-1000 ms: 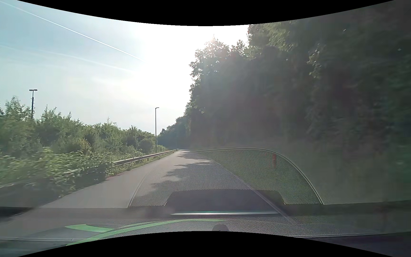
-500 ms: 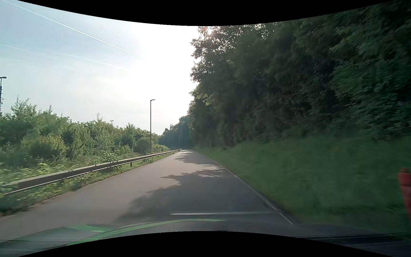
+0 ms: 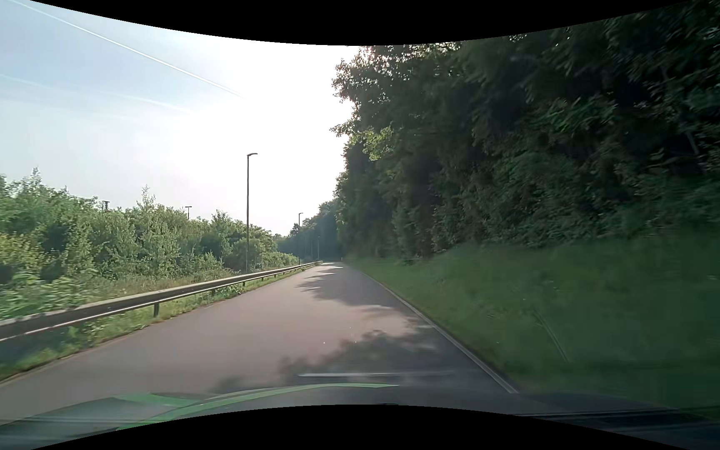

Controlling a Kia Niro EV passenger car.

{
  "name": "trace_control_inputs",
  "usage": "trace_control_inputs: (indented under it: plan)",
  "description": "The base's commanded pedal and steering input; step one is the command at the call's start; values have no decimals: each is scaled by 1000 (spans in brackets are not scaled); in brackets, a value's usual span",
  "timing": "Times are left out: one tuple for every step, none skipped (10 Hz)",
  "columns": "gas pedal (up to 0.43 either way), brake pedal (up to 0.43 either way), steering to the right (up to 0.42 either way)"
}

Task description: Follow the waypoints while adhering to traffic rules and regulations

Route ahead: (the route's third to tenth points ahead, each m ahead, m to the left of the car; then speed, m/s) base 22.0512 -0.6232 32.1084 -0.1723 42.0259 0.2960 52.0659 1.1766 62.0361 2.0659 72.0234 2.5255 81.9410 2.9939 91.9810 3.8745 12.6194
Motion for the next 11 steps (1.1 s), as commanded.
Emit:
trace_control_inputs:
  plan:
    - [118, 0, -13]
    - [118, 0, -13]
    - [130, 0, -13]
    - [138, 0, -12]
    - [150, 0, -12]
    - [157, 0, -12]
    - [157, 0, -12]
    - [157, 0, -12]
    - [157, 0, -12]
    - [157, 0, -11]
    - [157, 0, -9]
